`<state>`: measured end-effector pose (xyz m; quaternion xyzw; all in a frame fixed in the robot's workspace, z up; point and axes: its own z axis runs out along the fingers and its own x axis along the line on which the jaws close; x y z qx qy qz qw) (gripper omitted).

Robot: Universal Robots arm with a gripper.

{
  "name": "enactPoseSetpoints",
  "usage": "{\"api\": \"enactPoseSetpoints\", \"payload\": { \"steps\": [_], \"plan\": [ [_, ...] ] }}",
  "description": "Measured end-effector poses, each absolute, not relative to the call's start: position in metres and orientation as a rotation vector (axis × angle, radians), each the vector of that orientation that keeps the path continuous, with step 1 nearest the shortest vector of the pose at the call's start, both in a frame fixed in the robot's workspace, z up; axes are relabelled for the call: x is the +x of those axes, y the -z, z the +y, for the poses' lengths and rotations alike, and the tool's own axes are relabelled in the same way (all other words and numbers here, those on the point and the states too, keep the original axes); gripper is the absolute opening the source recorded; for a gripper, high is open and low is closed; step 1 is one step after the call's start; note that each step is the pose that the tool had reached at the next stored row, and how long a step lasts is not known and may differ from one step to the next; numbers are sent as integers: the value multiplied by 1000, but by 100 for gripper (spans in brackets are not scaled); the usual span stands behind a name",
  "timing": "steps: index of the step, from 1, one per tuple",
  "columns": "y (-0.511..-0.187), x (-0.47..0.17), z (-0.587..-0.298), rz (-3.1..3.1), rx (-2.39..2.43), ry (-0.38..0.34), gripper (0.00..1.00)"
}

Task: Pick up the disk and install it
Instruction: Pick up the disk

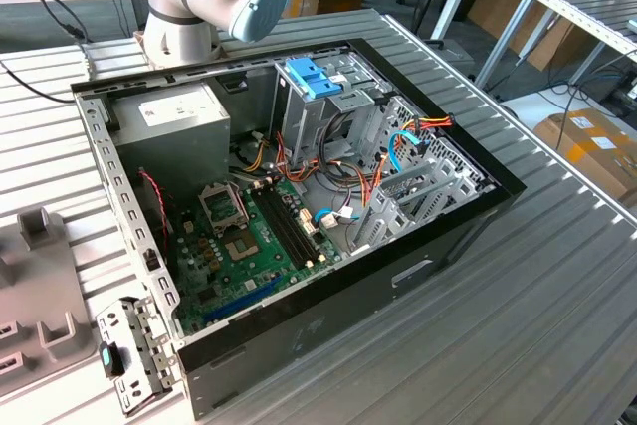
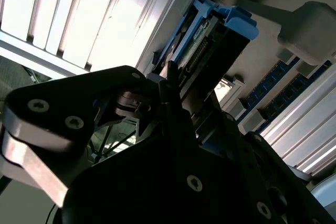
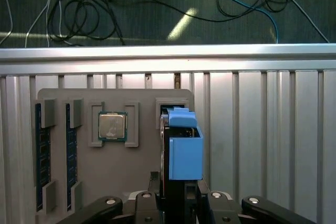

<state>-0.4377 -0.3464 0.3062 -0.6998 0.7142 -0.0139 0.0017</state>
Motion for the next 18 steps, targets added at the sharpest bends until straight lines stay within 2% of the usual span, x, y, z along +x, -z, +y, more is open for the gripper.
{"api": "enactPoseSetpoints", "payload": {
  "steps": [10,18],
  "plan": [
    [-325,-438,-346,2241,-2196,44,35],
    [-326,-439,-346,2239,-2196,46,35]
  ]
}}
